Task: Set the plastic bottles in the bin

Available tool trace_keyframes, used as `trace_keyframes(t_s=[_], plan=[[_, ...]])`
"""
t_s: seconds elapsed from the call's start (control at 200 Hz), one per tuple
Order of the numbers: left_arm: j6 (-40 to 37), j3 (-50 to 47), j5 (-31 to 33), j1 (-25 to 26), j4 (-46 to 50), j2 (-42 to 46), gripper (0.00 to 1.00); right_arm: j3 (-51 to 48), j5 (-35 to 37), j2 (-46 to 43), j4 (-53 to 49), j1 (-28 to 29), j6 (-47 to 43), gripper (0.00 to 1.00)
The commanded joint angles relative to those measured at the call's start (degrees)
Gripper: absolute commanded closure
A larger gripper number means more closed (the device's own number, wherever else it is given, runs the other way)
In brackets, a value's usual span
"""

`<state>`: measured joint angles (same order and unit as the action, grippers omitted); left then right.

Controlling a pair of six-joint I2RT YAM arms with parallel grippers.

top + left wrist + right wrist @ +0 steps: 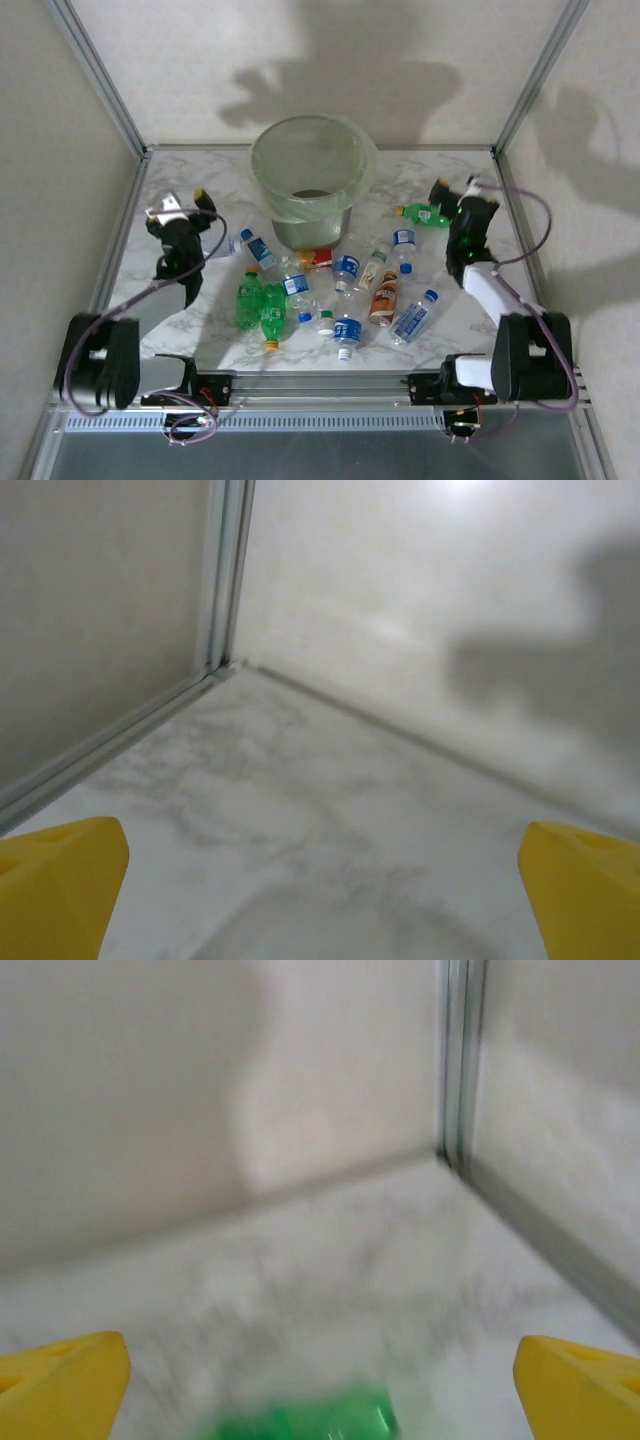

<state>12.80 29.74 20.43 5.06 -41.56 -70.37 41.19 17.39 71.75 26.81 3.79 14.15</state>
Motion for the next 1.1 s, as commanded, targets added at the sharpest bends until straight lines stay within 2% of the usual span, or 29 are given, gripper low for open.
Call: trace_keyframes(t_s=[0.0, 0.045, 0.16, 0.365, 0.496, 0.596, 0.796, 1.096], plan=[[11.6, 5.0, 1.4, 0.0, 20.5, 7.6, 0.0, 0.8, 0.6, -4.2, -26.3, -0.9, 17.3, 0.01], [14.4, 5.7, 0.7, 0.2, 22.5, 9.8, 0.0, 2.3, -1.8, -3.9, -30.3, -2.4, 19.8, 0.01], [16.5, 9.5, -0.5, 1.6, 28.1, 12.7, 0.0, 12.5, -0.2, 1.2, -38.9, -2.4, 20.3, 0.01], [18.2, 19.2, -1.2, 2.0, 37.6, 10.1, 0.03, 40.8, -2.1, 19.3, -54.2, -2.4, 15.0, 0.01], [23.3, 23.1, -1.7, 2.0, 42.9, 8.8, 0.03, 53.7, -6.4, 29.9, -60.9, -2.4, 10.3, 0.01], [26.5, 25.1, -4.7, 2.1, 45.7, 8.2, 0.04, 61.9, -10.5, 37.7, -66.5, -2.5, 7.8, 0.05], [28.3, 29.4, -10.0, 3.3, 48.3, 6.5, 0.06, 65.9, -17.9, 45.0, -67.5, -2.4, 6.5, 0.07], [29.1, 32.0, -14.4, 6.8, 49.4, 5.0, 0.02, 67.3, -21.8, 51.8, -69.1, -2.4, 6.5, 0.08]])
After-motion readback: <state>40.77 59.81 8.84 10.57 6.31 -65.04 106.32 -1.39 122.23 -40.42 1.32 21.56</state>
